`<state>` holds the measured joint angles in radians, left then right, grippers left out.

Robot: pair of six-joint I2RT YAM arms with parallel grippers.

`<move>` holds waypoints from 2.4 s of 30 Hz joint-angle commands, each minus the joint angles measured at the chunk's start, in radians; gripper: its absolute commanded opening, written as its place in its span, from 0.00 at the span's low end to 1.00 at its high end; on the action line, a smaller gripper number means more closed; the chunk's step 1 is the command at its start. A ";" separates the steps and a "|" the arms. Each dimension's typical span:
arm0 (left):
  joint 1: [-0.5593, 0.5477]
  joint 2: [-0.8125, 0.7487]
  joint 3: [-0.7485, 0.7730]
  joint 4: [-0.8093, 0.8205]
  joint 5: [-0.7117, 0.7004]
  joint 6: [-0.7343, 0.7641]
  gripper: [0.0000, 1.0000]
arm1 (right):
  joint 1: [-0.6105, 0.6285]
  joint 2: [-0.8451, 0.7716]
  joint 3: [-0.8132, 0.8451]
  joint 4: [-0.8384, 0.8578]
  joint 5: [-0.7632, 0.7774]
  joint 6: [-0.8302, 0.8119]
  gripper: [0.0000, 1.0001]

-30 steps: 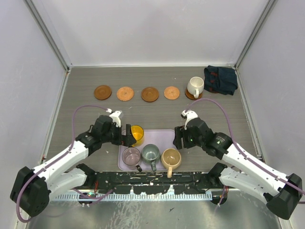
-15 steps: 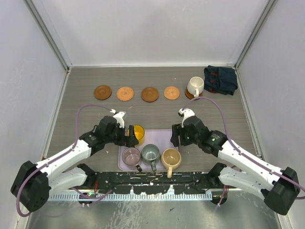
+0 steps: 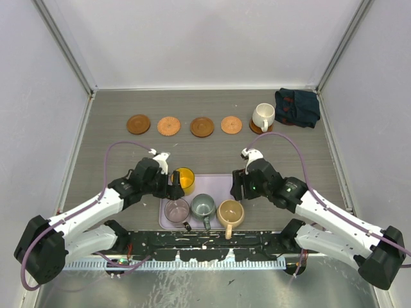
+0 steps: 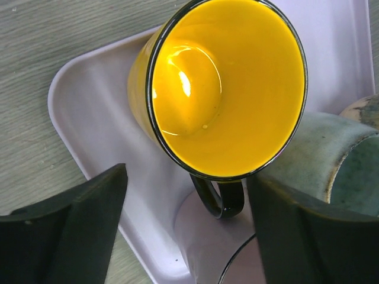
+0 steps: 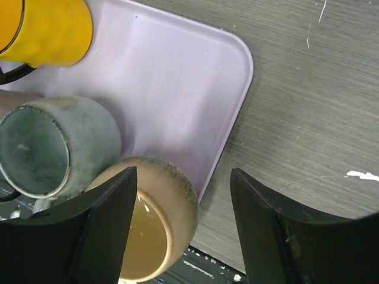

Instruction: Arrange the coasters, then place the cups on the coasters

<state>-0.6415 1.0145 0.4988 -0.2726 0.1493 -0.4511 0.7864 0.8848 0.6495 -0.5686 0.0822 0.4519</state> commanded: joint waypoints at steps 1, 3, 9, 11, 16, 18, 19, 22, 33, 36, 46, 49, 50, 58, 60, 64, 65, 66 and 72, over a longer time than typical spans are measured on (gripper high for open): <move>-0.004 -0.030 0.014 0.009 -0.013 0.019 0.91 | 0.047 -0.078 0.022 -0.075 0.019 0.098 0.68; -0.005 -0.044 0.010 0.013 -0.004 0.025 0.97 | 0.084 -0.109 0.027 -0.094 0.023 0.127 0.68; -0.005 -0.090 -0.001 0.031 0.013 0.026 0.99 | 0.223 -0.128 0.032 -0.128 0.039 0.161 0.75; -0.005 -0.107 -0.002 0.027 0.007 0.024 0.98 | 0.271 -0.099 0.041 -0.150 0.044 0.165 0.76; -0.006 -0.135 0.007 -0.006 -0.026 0.023 0.98 | 0.397 -0.047 0.061 -0.219 0.123 0.222 0.78; -0.006 -0.143 0.008 -0.017 -0.034 0.018 0.98 | 0.420 -0.056 0.057 -0.235 0.126 0.248 0.78; -0.006 -0.145 0.007 -0.019 -0.037 0.015 0.98 | 0.430 -0.066 0.053 -0.237 0.126 0.266 0.79; -0.006 -0.154 0.000 -0.019 -0.043 0.000 0.98 | 0.451 -0.095 0.032 -0.238 0.121 0.307 0.82; -0.007 -0.193 -0.013 -0.040 -0.071 -0.003 0.98 | 0.520 -0.019 -0.010 -0.191 0.125 0.373 0.89; -0.007 -0.204 -0.019 -0.046 -0.076 0.000 0.98 | 0.566 0.032 0.005 -0.200 0.175 0.398 0.90; -0.007 -0.208 -0.032 -0.037 -0.075 0.000 0.98 | 0.678 0.141 0.046 -0.318 0.310 0.553 0.79; -0.006 -0.205 -0.030 -0.037 -0.071 0.003 0.98 | 0.691 0.129 0.049 -0.369 0.340 0.613 0.73; -0.007 -0.203 -0.029 -0.038 -0.070 0.003 0.98 | 0.697 0.124 0.052 -0.381 0.354 0.628 0.71; -0.006 -0.205 -0.040 -0.036 -0.068 0.004 0.98 | 0.711 0.141 0.095 -0.375 0.399 0.619 0.62; -0.007 -0.206 -0.042 -0.038 -0.068 0.007 0.98 | 0.711 0.171 0.106 -0.366 0.401 0.607 0.57; -0.007 -0.209 -0.042 -0.046 -0.069 0.015 0.98 | 0.712 0.236 0.123 -0.356 0.404 0.597 0.49; -0.007 -0.211 -0.041 -0.048 -0.070 0.017 0.98 | 0.711 0.246 0.123 -0.353 0.404 0.596 0.48; -0.007 -0.213 -0.040 -0.049 -0.071 0.020 0.98 | 0.711 0.252 0.122 -0.351 0.402 0.596 0.47; -0.007 -0.216 -0.042 -0.053 -0.079 0.027 0.98 | 0.712 0.245 0.085 -0.332 0.396 0.605 0.47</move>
<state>-0.6460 0.8150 0.4568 -0.3347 0.0822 -0.4469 1.4925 1.1454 0.7368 -0.9276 0.4404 1.0451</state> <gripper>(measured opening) 0.981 0.469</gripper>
